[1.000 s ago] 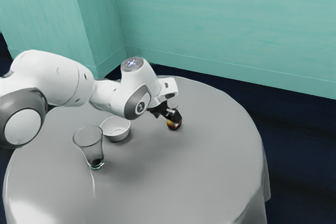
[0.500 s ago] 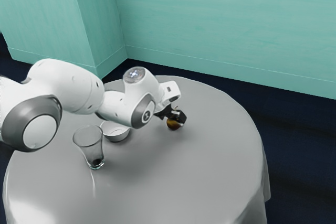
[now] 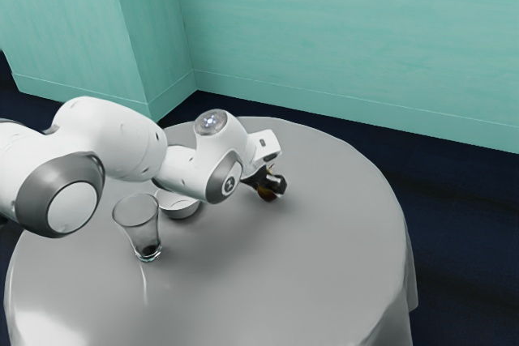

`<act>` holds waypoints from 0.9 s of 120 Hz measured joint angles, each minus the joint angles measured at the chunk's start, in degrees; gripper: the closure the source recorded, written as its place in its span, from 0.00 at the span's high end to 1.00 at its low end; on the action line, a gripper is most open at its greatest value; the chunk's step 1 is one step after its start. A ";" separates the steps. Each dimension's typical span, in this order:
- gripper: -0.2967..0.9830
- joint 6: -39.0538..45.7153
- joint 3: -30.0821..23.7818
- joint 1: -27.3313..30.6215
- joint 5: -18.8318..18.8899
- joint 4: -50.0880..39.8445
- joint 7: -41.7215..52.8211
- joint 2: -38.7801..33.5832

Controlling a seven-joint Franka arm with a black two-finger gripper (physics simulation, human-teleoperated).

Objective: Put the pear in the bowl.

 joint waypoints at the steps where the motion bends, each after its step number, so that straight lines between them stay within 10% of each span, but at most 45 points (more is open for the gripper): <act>1: 0.53 0.01 0.00 0.00 0.00 0.00 -0.01 0.01; 48: 0.40 0.29 0.30 0.23 0.21 -0.48 -0.60 -1.30; 108: 0.29 0.30 0.85 9.66 0.66 -22.12 -1.58 -21.51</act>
